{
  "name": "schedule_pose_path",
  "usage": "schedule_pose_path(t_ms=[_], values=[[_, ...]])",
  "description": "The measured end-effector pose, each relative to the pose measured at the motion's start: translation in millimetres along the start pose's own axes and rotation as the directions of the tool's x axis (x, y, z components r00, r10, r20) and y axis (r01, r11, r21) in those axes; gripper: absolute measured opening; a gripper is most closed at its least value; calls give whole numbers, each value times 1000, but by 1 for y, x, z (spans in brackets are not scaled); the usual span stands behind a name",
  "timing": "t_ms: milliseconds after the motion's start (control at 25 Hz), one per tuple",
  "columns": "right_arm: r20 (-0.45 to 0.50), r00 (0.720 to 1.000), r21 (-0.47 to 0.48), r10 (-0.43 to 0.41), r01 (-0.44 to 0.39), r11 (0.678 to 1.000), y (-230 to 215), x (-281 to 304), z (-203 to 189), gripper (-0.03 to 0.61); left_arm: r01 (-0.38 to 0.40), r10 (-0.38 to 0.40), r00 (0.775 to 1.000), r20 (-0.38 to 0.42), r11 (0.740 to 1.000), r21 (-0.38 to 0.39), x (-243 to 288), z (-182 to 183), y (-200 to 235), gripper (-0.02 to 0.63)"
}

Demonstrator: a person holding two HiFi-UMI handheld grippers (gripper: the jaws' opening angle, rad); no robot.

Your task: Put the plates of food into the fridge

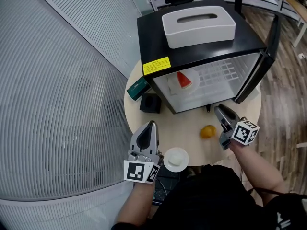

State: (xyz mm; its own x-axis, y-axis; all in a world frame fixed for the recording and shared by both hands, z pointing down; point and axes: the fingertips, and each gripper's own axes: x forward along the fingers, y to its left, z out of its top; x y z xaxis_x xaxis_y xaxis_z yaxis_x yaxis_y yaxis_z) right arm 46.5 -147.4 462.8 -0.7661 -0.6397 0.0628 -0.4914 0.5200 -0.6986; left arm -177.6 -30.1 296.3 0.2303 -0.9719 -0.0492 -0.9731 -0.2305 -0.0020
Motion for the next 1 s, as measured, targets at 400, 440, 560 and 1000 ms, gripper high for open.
schedule_pose_path(t_ms=[400,440,560,1000], values=[[-186,982,-356,-37,-32,934,6,-37,-49,123,5,-6,999,-52,1000,-31,-12,-21,-26,3],[-200,979,-376,-43,-36,926,5,-40,-55,123,6,-8,998,-57,999,-36,-13,-25,-27,3],[-236,970,-430,-58,-51,901,2,-47,-69,123,7,-10,998,-70,999,-47,-14,-33,-33,3],[-430,896,-583,-110,-182,792,-10,-56,-133,144,-16,13,998,-69,999,-43,-26,-38,-34,3]])
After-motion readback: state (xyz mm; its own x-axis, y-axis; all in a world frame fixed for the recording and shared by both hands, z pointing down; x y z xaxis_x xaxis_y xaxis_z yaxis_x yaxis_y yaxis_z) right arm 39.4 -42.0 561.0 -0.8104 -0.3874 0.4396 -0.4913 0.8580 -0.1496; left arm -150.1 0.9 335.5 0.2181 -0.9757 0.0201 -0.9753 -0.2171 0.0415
